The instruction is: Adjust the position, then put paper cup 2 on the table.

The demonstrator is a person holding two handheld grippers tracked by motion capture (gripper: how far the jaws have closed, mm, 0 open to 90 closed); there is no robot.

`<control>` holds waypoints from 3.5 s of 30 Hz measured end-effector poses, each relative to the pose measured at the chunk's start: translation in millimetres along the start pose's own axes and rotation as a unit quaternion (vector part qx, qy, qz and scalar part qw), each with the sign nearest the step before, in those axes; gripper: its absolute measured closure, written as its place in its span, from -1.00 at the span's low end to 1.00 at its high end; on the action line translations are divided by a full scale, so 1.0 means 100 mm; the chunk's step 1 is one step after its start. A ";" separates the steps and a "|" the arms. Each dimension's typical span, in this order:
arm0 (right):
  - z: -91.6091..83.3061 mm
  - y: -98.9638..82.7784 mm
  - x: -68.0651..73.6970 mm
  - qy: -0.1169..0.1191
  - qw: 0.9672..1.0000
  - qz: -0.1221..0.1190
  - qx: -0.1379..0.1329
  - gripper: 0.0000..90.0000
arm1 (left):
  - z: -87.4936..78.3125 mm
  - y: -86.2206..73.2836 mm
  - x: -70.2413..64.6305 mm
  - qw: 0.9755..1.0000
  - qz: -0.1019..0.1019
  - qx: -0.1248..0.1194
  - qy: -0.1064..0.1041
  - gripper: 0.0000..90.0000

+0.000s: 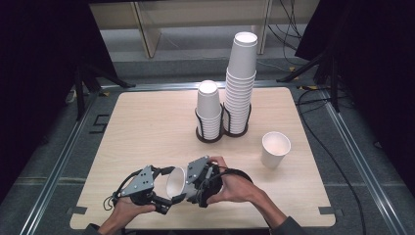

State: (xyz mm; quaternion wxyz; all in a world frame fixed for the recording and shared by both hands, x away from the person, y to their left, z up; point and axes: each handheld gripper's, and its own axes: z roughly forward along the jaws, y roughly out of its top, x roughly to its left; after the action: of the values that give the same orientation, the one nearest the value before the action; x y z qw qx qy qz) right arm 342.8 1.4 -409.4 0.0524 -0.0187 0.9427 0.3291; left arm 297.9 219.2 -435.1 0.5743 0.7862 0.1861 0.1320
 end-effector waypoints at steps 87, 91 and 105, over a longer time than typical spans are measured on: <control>0.08 -1.25 -0.76 -0.262 0.881 0.319 -0.231 -0.60 | -0.18 -0.27 0.37 0.976 -0.116 -0.017 0.186 -0.67; 0.09 -1.23 -0.73 -0.255 0.878 0.331 -0.232 -0.60 | -0.19 -0.26 0.36 0.974 -0.119 -0.011 0.190 -0.67; 0.08 -1.22 -0.63 -0.254 0.887 0.326 -0.204 -0.63 | -0.20 -0.26 0.37 0.975 -0.118 -0.011 0.190 -0.67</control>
State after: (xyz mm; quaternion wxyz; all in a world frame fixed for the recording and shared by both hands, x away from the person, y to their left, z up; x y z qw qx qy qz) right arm 414.4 -89.2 -484.6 0.1751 0.3638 0.7623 0.5059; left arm 318.7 259.8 -454.0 0.5488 0.7126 0.3817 0.2130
